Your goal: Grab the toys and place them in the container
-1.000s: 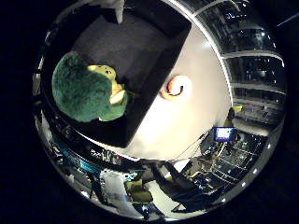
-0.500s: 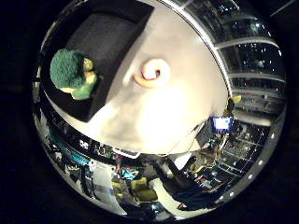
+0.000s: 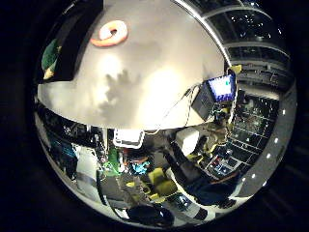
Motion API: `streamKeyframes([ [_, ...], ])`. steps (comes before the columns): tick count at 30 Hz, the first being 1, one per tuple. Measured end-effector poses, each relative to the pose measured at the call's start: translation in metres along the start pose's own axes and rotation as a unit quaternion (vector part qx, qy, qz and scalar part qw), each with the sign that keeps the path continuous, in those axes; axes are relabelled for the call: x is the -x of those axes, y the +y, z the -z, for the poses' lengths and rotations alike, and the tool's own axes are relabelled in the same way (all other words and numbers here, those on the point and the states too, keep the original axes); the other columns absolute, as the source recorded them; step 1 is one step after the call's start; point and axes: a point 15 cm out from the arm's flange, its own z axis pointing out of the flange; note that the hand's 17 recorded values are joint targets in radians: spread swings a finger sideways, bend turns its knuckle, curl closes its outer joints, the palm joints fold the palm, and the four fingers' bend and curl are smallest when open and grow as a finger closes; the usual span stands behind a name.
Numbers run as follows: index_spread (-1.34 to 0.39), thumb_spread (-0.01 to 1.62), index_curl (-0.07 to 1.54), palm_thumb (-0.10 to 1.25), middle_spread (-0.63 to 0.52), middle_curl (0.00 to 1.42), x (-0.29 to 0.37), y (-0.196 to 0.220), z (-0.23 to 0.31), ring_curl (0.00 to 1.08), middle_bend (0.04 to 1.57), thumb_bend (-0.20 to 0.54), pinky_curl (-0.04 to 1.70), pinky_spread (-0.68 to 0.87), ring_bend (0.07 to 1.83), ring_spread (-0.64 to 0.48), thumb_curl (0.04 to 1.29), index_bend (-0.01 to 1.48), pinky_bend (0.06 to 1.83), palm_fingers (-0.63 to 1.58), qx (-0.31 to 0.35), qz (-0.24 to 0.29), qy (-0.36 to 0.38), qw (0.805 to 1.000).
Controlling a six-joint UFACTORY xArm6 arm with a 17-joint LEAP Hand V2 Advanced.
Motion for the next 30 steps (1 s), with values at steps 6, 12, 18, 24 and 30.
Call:
streamKeyframes([
  [6,-0.40,1.02,0.28,0.69,0.01,0.33,-0.017,-0.017,-0.024,0.23,0.24,-0.024,0.32,0.39,0.26,0.12,0.33,0.16,0.32,0.21,0.000,-0.002,-0.005,1.000],
  [12,-0.39,1.02,0.27,0.69,0.00,0.33,-0.013,-0.065,-0.043,0.24,0.25,-0.024,0.32,0.38,0.27,0.12,0.33,0.15,0.32,0.22,-0.021,0.022,0.007,1.000],
  [18,-0.39,1.01,0.25,0.71,0.01,0.33,0.002,-0.101,-0.060,0.25,0.23,-0.018,0.32,0.37,0.30,0.11,0.33,0.14,0.36,0.16,-0.004,0.051,0.004,0.999],
  [24,-0.41,0.99,0.24,0.78,0.02,0.33,0.024,-0.118,-0.098,0.26,0.22,-0.018,0.32,0.37,0.31,0.13,0.35,0.15,0.37,0.11,0.027,0.086,0.004,0.996],
  [30,-0.43,0.98,0.25,0.81,0.04,0.33,0.020,-0.150,-0.128,0.25,0.19,-0.023,0.32,0.37,0.27,0.15,0.36,0.16,0.39,0.05,0.026,0.121,0.071,0.990],
])
